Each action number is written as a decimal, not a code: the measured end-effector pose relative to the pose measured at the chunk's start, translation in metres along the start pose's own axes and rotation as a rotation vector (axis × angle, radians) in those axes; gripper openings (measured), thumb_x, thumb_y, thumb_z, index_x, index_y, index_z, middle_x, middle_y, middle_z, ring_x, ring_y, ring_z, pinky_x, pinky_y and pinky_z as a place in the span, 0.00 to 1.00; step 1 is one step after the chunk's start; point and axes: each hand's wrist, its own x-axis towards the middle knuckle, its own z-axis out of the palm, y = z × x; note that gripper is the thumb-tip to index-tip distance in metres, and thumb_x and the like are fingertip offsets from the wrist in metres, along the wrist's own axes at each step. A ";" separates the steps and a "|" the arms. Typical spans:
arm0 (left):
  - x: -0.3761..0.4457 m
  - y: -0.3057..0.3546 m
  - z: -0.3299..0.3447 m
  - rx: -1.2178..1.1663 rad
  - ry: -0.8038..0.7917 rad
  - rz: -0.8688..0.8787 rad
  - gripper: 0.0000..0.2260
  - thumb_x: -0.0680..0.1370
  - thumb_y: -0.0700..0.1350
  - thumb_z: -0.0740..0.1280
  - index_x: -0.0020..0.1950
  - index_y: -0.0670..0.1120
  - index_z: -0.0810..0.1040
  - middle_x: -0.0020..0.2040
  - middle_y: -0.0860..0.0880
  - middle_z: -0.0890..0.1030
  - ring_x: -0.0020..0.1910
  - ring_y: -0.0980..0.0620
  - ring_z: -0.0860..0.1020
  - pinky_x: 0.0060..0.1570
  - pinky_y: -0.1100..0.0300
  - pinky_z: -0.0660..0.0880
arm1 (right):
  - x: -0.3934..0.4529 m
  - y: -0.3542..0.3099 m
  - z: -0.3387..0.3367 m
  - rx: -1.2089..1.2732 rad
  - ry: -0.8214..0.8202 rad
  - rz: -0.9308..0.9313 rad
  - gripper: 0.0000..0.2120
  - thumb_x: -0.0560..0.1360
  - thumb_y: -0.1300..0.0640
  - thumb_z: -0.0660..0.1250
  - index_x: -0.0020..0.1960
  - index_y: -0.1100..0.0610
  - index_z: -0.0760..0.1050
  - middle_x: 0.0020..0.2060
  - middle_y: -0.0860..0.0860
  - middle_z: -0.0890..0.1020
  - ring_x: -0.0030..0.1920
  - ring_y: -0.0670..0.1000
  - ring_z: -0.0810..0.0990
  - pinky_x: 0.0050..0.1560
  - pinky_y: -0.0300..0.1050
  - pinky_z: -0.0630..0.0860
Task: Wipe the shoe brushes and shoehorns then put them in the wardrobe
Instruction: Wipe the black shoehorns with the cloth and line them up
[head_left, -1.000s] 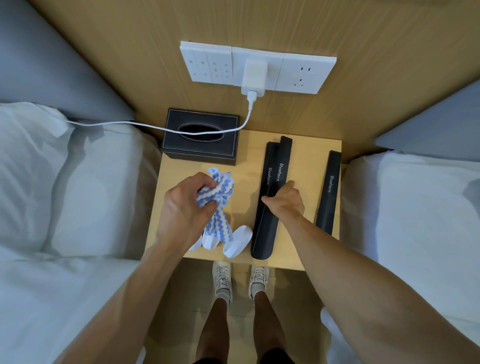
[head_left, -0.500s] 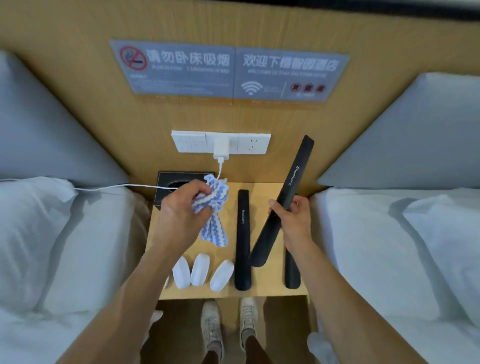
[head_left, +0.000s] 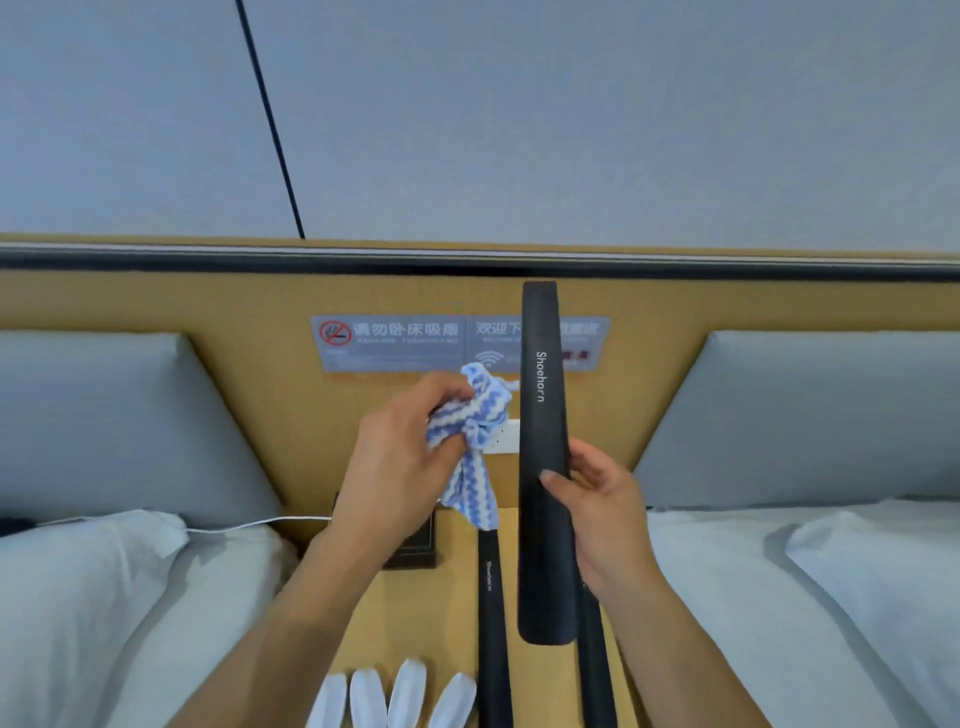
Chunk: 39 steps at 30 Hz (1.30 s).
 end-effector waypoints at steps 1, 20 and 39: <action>0.005 0.009 -0.005 0.005 0.014 0.039 0.16 0.73 0.37 0.71 0.56 0.54 0.76 0.50 0.60 0.81 0.47 0.63 0.78 0.42 0.75 0.69 | -0.003 -0.008 0.005 -0.022 -0.030 -0.033 0.18 0.74 0.74 0.67 0.59 0.58 0.81 0.52 0.55 0.86 0.55 0.58 0.83 0.60 0.57 0.79; 0.051 0.064 -0.039 0.264 0.129 0.271 0.09 0.73 0.35 0.71 0.51 0.40 0.85 0.48 0.46 0.79 0.46 0.50 0.77 0.44 0.60 0.72 | 0.009 -0.090 0.056 -0.236 -0.225 -0.231 0.22 0.71 0.75 0.69 0.53 0.50 0.81 0.48 0.45 0.85 0.51 0.43 0.83 0.51 0.41 0.79; 0.157 0.123 -0.135 0.494 0.464 0.308 0.10 0.73 0.36 0.69 0.53 0.43 0.85 0.50 0.44 0.80 0.48 0.45 0.79 0.48 0.58 0.71 | 0.013 -0.124 0.083 -0.216 -0.341 -0.350 0.17 0.74 0.70 0.70 0.55 0.50 0.78 0.50 0.44 0.84 0.53 0.43 0.82 0.55 0.44 0.79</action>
